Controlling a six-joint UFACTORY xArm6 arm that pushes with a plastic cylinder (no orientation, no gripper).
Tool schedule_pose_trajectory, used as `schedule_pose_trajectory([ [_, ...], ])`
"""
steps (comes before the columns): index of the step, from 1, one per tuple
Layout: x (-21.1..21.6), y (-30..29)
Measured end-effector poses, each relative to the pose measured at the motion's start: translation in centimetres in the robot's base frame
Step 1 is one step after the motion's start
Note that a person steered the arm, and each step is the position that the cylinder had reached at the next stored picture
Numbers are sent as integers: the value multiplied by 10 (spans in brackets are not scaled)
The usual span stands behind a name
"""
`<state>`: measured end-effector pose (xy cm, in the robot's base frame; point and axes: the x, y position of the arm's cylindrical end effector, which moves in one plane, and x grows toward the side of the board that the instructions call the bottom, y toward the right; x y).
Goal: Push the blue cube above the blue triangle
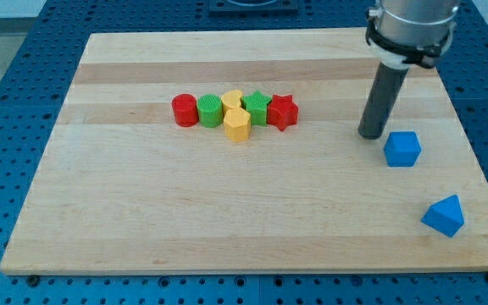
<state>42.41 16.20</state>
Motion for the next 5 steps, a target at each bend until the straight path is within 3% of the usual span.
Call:
schedule_pose_trajectory([
  [5,43,26],
])
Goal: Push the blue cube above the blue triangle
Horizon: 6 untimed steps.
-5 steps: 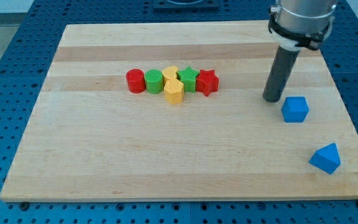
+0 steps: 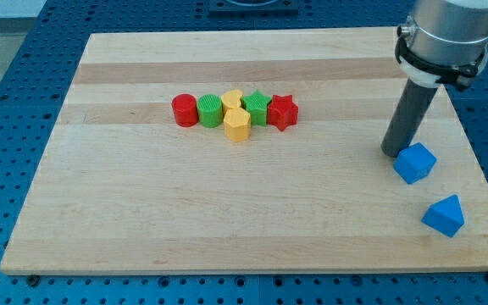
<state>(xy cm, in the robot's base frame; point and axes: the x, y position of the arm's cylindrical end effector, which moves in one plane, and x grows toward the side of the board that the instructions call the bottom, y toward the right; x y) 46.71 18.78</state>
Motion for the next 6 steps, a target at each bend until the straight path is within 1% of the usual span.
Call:
schedule_pose_trajectory([
  [3,17,35],
  [6,17,34],
])
